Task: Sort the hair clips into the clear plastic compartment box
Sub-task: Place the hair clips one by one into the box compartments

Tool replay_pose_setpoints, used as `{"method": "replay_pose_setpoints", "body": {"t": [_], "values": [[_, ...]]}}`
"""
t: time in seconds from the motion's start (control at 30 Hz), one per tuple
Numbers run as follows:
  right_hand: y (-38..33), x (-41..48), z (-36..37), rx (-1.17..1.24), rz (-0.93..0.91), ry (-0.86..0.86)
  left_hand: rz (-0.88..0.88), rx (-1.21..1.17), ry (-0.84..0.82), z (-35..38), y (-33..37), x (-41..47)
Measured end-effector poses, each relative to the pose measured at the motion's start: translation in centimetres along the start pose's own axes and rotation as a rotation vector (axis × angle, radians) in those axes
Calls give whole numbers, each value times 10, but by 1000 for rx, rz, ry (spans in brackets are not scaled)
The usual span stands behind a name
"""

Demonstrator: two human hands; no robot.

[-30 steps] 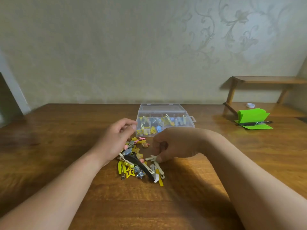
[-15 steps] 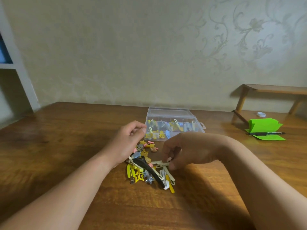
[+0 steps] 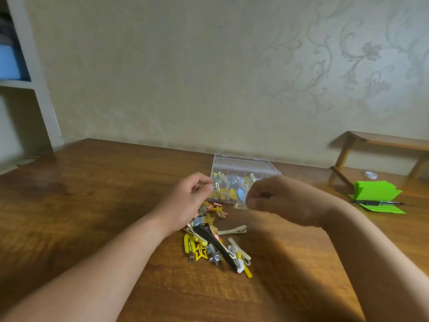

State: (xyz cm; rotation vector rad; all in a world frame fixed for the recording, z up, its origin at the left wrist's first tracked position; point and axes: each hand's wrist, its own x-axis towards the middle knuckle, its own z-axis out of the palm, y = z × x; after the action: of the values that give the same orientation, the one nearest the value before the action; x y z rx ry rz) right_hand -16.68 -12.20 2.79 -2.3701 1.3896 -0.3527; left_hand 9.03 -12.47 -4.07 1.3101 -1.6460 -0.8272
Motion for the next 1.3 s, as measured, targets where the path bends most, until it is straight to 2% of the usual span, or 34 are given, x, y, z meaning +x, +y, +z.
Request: {"method": "replay_pose_setpoints", "body": {"t": [0.17,0.23,0.3,0.47,0.67,0.83,1.03,1.13,1.3], "values": [[25,12,0,197,131,344,14,32,13,0,-2,3],[24,21,4,222,175,415,16,27,13,0,-1,4],[18,34,7,172,218,432,22,29,16,0,-1,4],[0,70,23,-53,265,336,11,21,16,-1,-1,4],[-8,86,30,-210,313,268,-2,5,-3,-2,-1,4],[-5,82,31,-127,314,291,-4,-4,-16,-2,-1,3],[-8,46,32,57,136,530,22,26,-11,-3,1,3],[-14,22,33,143,-7,430,8,20,-16,-2,1,2],[-18,14,41,70,-32,50,-11,0,-10,-1,3,-1]]}}
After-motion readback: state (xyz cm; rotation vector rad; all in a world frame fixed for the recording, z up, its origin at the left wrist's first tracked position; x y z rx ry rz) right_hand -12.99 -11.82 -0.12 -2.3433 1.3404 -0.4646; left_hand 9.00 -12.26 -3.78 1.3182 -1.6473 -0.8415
